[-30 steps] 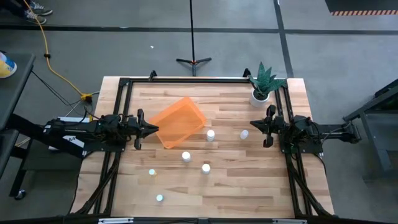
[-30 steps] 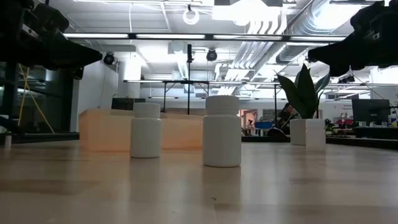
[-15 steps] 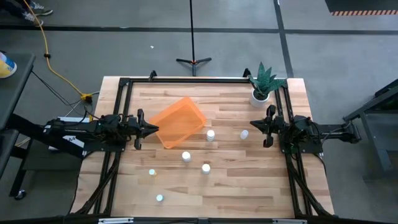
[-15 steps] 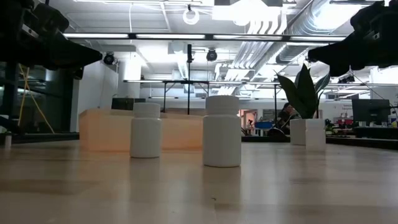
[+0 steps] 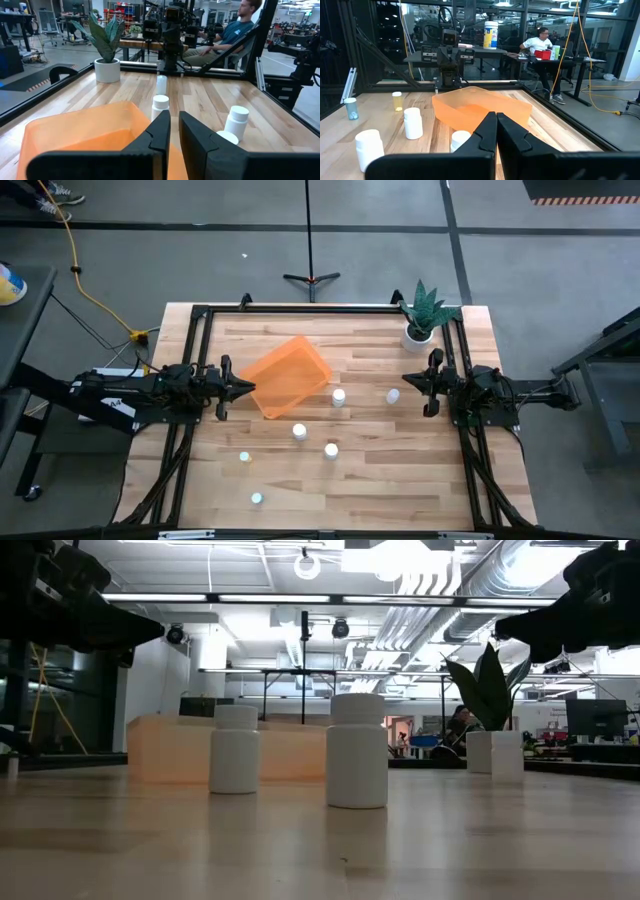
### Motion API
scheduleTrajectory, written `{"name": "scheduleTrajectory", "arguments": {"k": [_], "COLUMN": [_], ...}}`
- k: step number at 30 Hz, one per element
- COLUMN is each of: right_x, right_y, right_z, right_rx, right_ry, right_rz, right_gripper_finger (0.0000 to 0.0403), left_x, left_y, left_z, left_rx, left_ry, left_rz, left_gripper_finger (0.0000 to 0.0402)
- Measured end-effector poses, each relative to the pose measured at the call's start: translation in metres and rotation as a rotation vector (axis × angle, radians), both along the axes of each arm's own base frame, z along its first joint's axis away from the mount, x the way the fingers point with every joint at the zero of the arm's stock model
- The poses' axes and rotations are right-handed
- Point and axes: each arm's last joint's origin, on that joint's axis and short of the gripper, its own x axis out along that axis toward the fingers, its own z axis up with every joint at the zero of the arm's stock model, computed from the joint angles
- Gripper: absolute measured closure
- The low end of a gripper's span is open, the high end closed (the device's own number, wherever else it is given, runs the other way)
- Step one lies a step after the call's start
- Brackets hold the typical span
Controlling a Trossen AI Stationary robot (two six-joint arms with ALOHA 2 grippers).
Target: Pick and place pill bottles into a basket
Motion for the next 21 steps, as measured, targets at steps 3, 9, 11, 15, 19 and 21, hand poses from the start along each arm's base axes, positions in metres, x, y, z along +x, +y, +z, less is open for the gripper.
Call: {"name": "scheduleTrajectory", "arguments": {"k": [3, 9, 11, 15, 19, 21], "right_x": [0.0000, 0.0000, 0.0000, 0.0000, 0.0000, 0.0000], "right_y": [0.0000, 0.0000, 0.0000, 0.0000, 0.0000, 0.0000], "right_z": [0.0000, 0.0000, -0.0001, 0.0000, 0.0000, 0.0000], "right_rx": [0.000, 0.000, 0.000, 0.000, 0.000, 0.000], "right_ry": [0.000, 0.000, 0.000, 0.000, 0.000, 0.000], "right_rz": [0.000, 0.000, 0.000, 0.000, 0.000, 0.000], "right_gripper_finger": [0.0402, 0.0402, 0.0402, 0.0402, 0.0402, 0.0402], "left_x": [0.0000, 0.0000, 0.0000, 0.0000, 0.0000, 0.0000], "left_y": [0.0000, 0.0000, 0.0000, 0.0000, 0.0000, 0.0000], "left_z": [-0.0001, -0.0001, -0.0001, -0.0001, 0.0000, 0.0000], "left_rx": [0.000, 0.000, 0.000, 0.000, 0.000, 0.000], "left_ry": [0.000, 0.001, 0.000, 0.000, 0.000, 0.000], "left_rz": [0.000, 0.000, 0.000, 0.000, 0.000, 0.000], "left_gripper_finger": [0.0328, 0.0328, 0.0328, 0.0328, 0.0328, 0.0328]}}
